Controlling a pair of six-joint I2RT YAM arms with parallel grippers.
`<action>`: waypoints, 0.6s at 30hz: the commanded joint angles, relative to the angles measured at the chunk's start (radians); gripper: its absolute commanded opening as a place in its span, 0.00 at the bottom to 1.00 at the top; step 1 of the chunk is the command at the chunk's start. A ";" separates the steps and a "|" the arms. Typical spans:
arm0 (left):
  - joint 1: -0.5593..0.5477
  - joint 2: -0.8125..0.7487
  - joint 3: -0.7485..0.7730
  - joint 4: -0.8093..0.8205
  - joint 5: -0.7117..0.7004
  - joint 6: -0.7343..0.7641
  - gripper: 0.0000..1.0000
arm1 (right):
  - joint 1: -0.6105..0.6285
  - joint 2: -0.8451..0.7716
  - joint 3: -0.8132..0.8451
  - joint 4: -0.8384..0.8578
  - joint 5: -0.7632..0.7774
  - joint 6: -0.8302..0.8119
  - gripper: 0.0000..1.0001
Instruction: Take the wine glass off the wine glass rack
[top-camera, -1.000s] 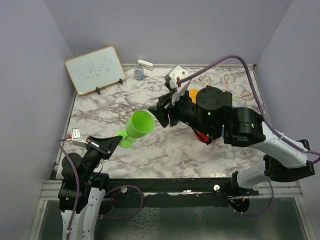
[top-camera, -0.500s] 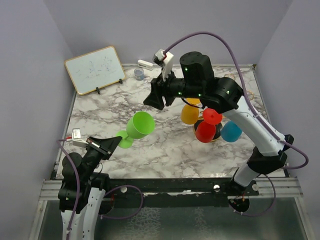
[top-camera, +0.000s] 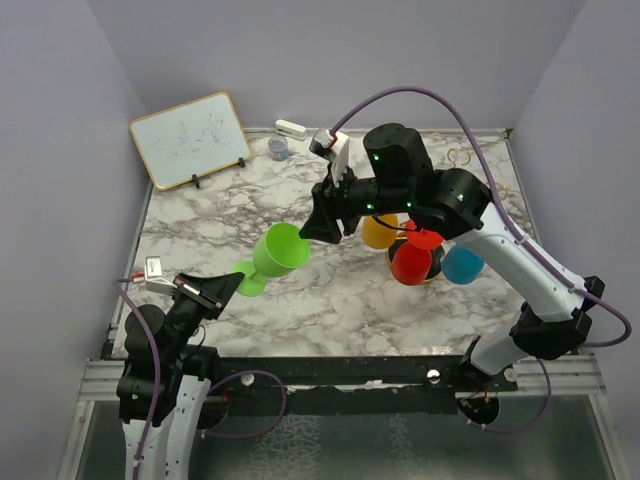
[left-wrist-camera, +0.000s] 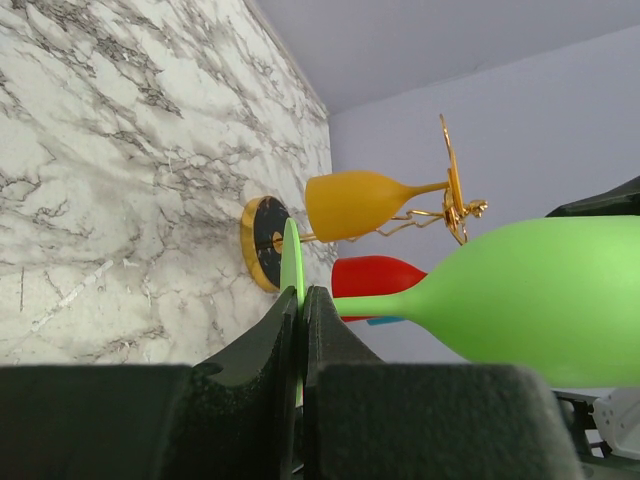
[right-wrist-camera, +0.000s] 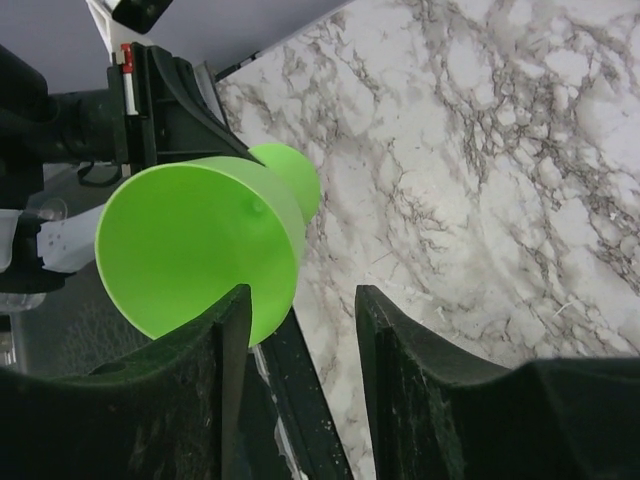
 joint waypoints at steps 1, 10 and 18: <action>0.002 -0.012 -0.003 0.034 -0.024 -0.003 0.00 | 0.000 0.014 -0.028 0.035 -0.060 -0.004 0.45; 0.002 -0.010 -0.019 0.046 -0.026 -0.003 0.00 | 0.001 0.055 -0.028 0.063 -0.110 0.007 0.41; 0.002 -0.010 -0.034 0.056 -0.024 0.001 0.00 | 0.001 0.108 -0.030 0.080 -0.145 0.010 0.31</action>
